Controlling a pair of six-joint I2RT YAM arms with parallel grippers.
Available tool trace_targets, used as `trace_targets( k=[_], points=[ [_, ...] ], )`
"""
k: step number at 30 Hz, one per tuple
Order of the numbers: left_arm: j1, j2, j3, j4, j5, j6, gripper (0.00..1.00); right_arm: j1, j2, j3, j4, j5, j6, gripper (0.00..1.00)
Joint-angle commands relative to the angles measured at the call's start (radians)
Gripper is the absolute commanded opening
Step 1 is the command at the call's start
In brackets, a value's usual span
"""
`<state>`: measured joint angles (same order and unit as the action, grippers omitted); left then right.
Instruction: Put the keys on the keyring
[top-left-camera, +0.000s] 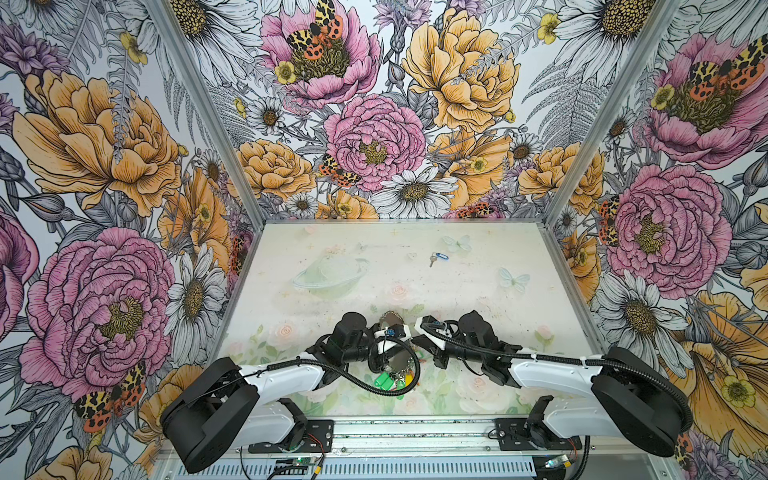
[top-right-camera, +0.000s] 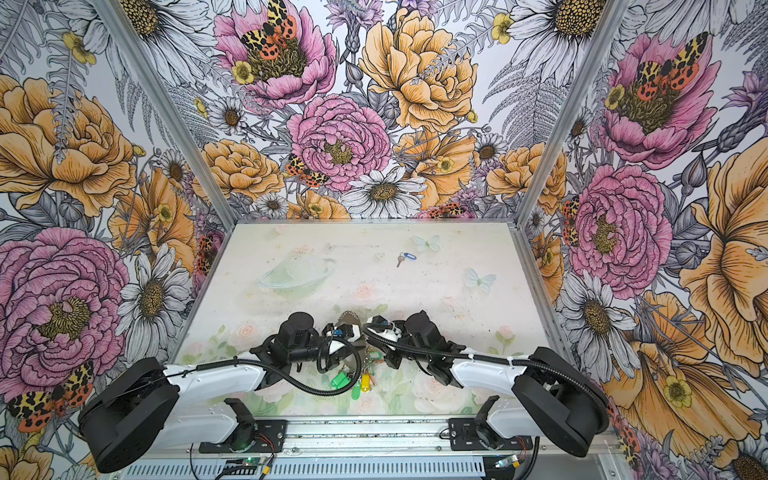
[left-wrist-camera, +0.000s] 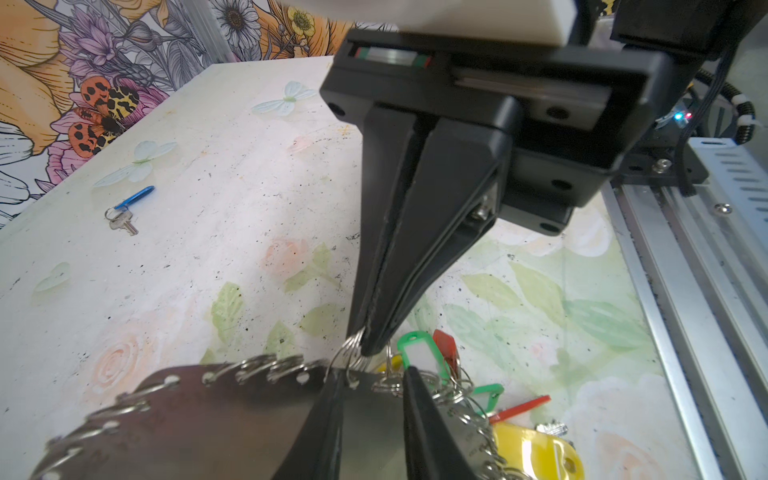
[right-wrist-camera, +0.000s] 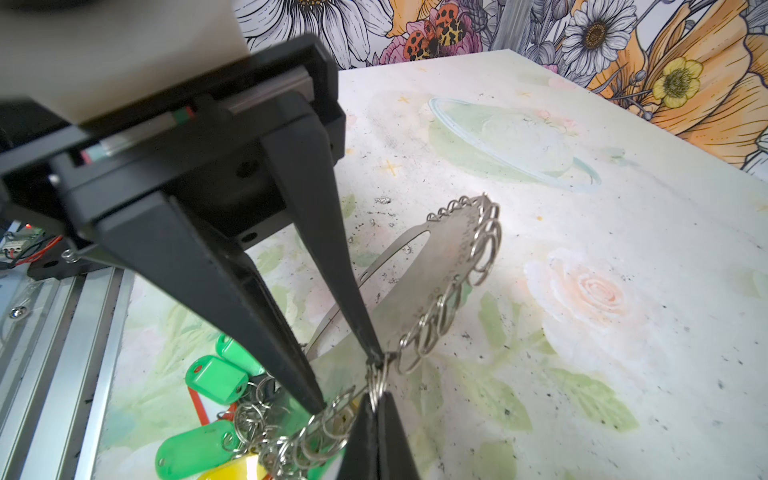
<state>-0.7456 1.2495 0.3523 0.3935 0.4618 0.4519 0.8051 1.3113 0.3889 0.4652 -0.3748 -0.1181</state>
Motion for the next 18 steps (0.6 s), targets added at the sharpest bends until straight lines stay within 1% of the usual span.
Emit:
trace_targets(
  k=[1,10,18],
  points=[
    [0.007,0.009,-0.003,0.028,0.021,-0.014,0.26,0.015,0.001,0.01,0.067,-0.004,-0.015,0.01],
    [0.002,0.025,0.008,0.027,0.036,-0.014,0.22,0.035,-0.001,0.017,0.061,0.015,-0.025,0.01],
    [-0.009,0.046,0.02,0.027,0.044,-0.013,0.14,0.055,-0.001,0.018,0.062,0.013,-0.034,0.02]
  ],
)
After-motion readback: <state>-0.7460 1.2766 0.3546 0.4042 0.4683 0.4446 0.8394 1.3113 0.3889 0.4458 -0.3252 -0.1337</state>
